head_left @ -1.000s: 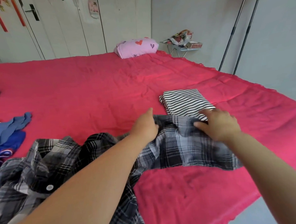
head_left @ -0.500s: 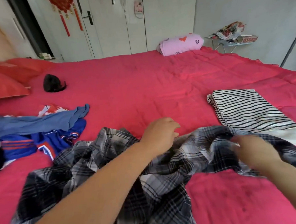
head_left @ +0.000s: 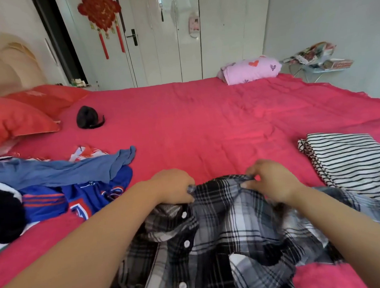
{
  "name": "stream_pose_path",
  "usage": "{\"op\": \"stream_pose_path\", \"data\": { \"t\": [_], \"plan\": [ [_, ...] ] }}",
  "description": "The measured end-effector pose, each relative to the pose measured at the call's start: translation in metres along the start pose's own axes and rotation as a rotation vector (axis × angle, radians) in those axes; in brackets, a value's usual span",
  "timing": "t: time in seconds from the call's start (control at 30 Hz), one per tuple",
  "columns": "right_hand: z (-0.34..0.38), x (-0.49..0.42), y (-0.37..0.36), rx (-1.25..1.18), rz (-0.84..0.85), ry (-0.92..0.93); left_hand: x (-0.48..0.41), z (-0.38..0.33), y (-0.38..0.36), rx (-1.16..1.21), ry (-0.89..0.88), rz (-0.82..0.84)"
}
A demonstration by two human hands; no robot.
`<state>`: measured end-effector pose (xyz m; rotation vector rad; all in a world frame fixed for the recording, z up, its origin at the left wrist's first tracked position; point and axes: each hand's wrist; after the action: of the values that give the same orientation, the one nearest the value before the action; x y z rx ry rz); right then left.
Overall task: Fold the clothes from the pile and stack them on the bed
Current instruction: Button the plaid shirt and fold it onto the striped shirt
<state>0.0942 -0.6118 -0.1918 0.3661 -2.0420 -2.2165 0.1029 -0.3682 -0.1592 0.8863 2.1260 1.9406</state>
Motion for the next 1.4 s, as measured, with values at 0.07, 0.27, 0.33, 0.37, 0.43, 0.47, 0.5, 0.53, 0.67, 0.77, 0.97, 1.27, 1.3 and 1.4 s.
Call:
{"op": "stream_pose_path", "data": {
  "t": [0.07,0.27,0.33,0.37,0.43,0.47,0.5,0.53,0.67,0.77,0.97,1.27,1.3,1.4],
  "plan": [
    [-0.004,-0.017,0.011,0.026,-0.026,-0.071,-0.013,0.009,0.016,0.035,0.047,-0.143],
    [-0.004,-0.071,0.027,0.109,-0.149,-0.31,-0.064,0.024,0.059,0.002,0.211,-0.518],
    [-0.008,-0.091,0.025,-0.066,-0.155,-0.375,-0.083,0.025,0.067,-0.042,0.251,-0.624],
    [-0.011,-0.102,0.022,-0.22,-0.156,-0.417,-0.093,0.025,0.071,-0.069,0.266,-0.677],
    [-0.016,-0.127,0.013,-0.467,-0.212,-0.51,-0.111,0.025,0.08,-0.098,0.262,-0.789],
    [-0.021,-0.14,0.008,-0.507,-0.266,-0.525,-0.12,0.025,0.083,-0.094,0.249,-0.843],
    [-0.025,-0.152,0.002,-0.508,-0.311,-0.538,-0.13,0.026,0.084,-0.065,0.234,-0.89],
    [-0.028,-0.161,-0.005,-0.492,-0.343,-0.562,-0.14,0.027,0.083,-0.01,0.223,-0.924],
    [-0.035,-0.169,-0.04,-0.507,-0.209,-0.479,-0.176,0.037,0.041,0.346,0.193,-0.83],
    [-0.034,-0.156,-0.085,-0.287,0.026,-0.285,-0.189,0.038,-0.016,0.151,0.069,-0.589],
    [-0.035,-0.142,-0.152,0.168,0.147,-0.241,-0.211,0.059,-0.093,0.077,0.219,-0.178],
    [-0.04,-0.152,-0.143,0.165,0.368,-0.267,-0.179,0.054,-0.061,0.3,0.142,-0.348],
    [-0.039,-0.155,-0.138,0.152,0.387,-0.284,-0.164,0.061,-0.052,0.367,0.15,-0.479],
    [-0.015,-0.162,-0.115,0.102,0.22,-0.281,-0.115,0.1,-0.031,0.427,0.305,-0.534]
  ]
}}
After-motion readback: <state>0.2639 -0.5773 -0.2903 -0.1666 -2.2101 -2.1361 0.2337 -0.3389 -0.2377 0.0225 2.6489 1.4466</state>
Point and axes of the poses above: each hand's wrist, its own x-axis away from the middle knuckle, its own y-axis out of the back of the hand, z = x × y, and after that the axes turned 12 degrees about x, right-handed
